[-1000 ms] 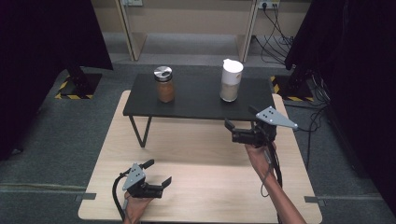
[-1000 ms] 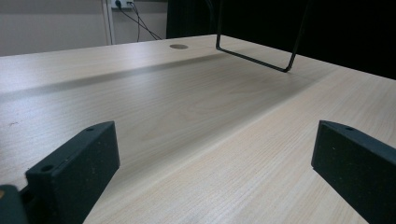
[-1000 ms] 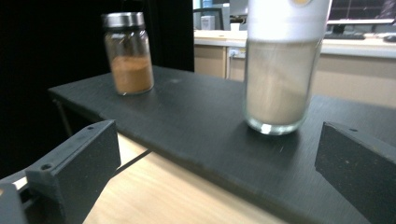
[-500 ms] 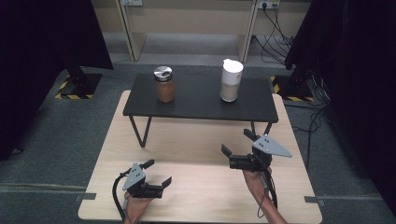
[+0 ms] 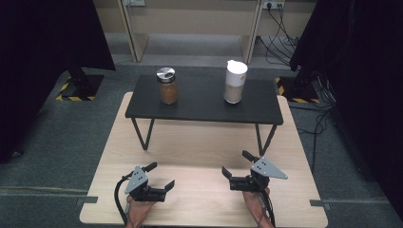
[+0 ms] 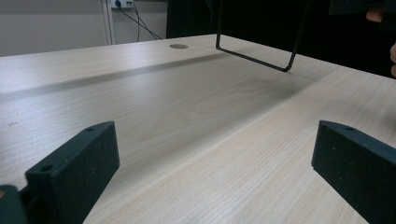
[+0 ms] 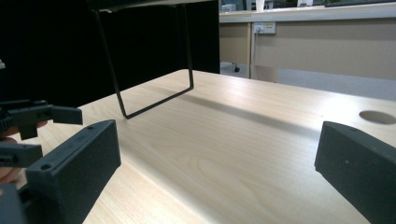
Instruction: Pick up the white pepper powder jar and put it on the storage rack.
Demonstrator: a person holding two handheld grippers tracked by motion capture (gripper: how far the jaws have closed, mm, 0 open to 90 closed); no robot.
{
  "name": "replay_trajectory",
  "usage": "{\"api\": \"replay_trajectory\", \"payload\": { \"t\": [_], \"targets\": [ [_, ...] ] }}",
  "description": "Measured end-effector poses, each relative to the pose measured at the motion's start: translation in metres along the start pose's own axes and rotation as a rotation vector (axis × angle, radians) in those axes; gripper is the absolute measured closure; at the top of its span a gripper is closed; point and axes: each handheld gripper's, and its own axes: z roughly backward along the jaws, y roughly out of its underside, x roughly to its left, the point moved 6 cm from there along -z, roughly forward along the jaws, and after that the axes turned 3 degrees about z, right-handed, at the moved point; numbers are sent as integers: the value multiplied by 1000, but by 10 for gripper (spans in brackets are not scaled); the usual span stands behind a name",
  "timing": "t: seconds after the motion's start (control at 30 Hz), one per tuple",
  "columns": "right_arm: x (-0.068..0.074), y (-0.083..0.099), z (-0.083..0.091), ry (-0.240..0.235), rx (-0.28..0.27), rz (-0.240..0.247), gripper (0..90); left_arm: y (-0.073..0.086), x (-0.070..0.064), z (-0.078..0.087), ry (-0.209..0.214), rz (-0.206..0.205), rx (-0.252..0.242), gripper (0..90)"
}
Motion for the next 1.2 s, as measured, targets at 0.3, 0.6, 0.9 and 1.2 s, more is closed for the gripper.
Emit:
{"api": "replay_trajectory", "payload": {
  "t": [0.3,0.6,0.9,1.2],
  "targets": [
    [2,25,-6,-2,24,-21,1,0,0,0,0,1,0,1],
    [4,38,-6,7,50,-7,3,0,0,0,0,3,-1,1],
    [7,39,-4,0,50,11,3,0,1,0,-2,15,-2,0],
    [9,38,-5,-16,53,35,3,0,1,0,-4,14,-4,0]
  ]
}}
